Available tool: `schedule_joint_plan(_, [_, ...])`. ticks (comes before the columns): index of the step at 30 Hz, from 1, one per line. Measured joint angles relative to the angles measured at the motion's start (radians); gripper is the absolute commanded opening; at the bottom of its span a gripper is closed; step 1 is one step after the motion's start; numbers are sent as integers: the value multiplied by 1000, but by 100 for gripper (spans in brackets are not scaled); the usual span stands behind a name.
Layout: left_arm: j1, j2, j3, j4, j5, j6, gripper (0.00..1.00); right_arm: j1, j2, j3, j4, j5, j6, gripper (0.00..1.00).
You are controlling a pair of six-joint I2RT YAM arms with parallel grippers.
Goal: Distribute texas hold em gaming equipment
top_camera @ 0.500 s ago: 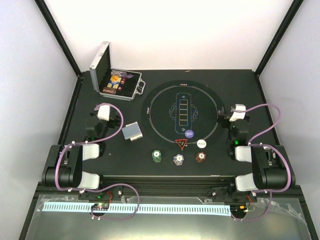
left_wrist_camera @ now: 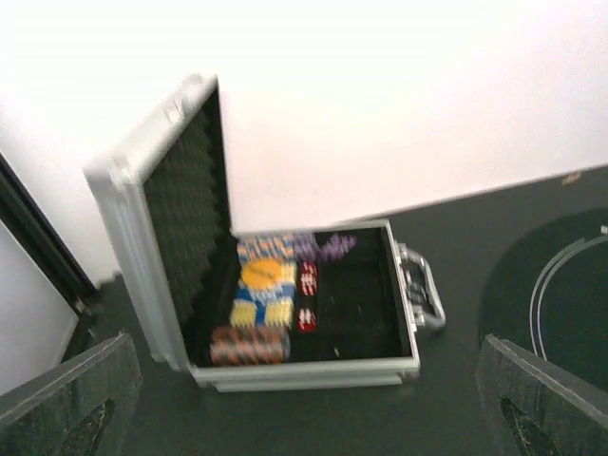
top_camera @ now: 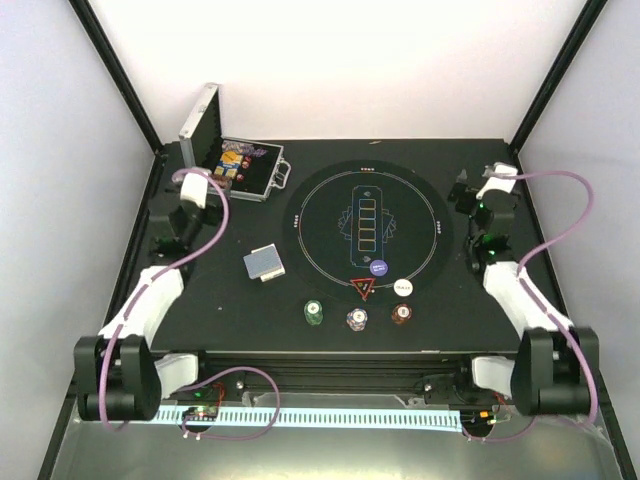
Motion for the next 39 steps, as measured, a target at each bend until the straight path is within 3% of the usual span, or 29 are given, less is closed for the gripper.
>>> schedule_joint_plan(6, [72, -118, 291, -470, 111, 70, 99, -2, -256, 67, -283, -1, 260, 100])
schedule_joint_plan(10, [104, -193, 326, -688, 164, 124, 99, 33, -335, 67, -405, -146, 340, 98])
schedule_joint_plan(12, [107, -219, 326, -784, 182, 148, 99, 146, -329, 75, -495, -138, 359, 93])
schedule_joint_plan(15, [108, -240, 326, -899, 201, 177, 99, 417, -277, 76, -641, -107, 407, 87])
schedule_joint_plan(20, [111, -247, 326, -1019, 212, 211, 99, 757, -119, 80, -844, -31, 520, 80])
schedule_joint_plan(24, [111, -249, 327, -1069, 217, 231, 99, 884, 40, 110, -949, -3, 592, 74])
schedule_joint_plan(28, [111, -247, 351, -1110, 218, 240, 99, 898, 177, 161, -998, -4, 633, 71])
schedule_joint_plan(39, [112, -244, 387, -1177, 218, 322, 99, 896, 356, 259, -1022, -23, 645, 55])
